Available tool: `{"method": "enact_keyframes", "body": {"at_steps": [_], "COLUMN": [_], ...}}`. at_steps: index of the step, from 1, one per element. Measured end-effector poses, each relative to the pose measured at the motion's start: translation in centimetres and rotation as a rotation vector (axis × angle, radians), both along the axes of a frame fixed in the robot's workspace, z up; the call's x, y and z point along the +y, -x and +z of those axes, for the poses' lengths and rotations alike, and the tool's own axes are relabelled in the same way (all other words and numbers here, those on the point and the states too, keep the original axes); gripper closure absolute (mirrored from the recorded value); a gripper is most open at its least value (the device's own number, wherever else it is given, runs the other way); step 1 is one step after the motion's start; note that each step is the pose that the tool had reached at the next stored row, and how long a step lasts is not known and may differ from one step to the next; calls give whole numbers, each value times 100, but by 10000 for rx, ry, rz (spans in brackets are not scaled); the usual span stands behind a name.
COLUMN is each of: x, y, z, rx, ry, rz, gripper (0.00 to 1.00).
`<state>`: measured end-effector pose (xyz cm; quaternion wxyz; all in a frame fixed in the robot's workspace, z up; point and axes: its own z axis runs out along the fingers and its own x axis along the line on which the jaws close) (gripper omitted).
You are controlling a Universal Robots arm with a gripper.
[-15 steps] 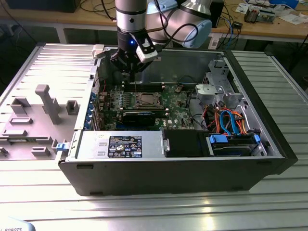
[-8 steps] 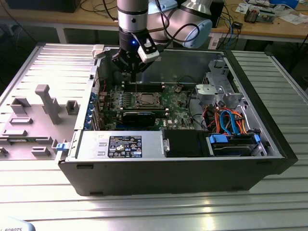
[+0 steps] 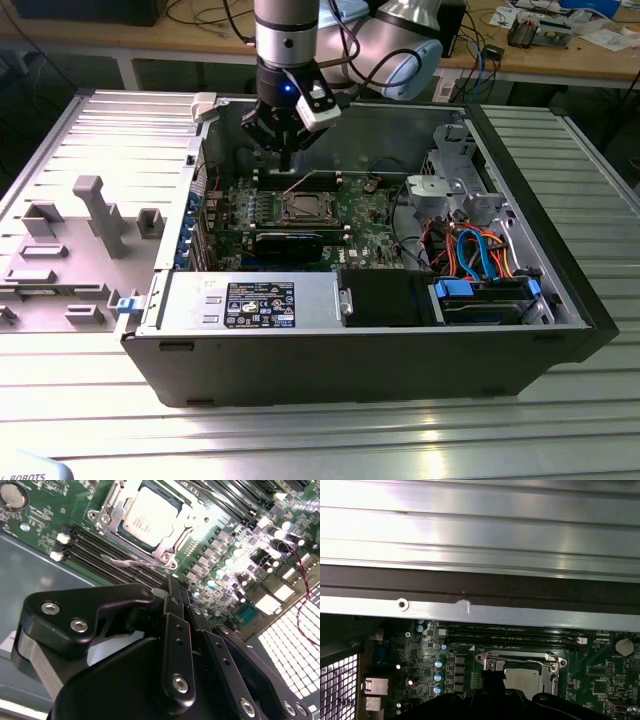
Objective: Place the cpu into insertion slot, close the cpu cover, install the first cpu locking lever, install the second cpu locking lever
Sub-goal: 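Install the first cpu locking lever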
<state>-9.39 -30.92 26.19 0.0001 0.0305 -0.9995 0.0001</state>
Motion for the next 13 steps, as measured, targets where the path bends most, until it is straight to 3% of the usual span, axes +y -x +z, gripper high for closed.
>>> {"method": "enact_keyframes", "body": {"at_steps": [4,13], "x": [0,0], "y": [-91,-101], "z": [-2,-2], "rx": [0,0], "ry": [0,0], "rz": [-1,0], "gripper": [89,89]}}
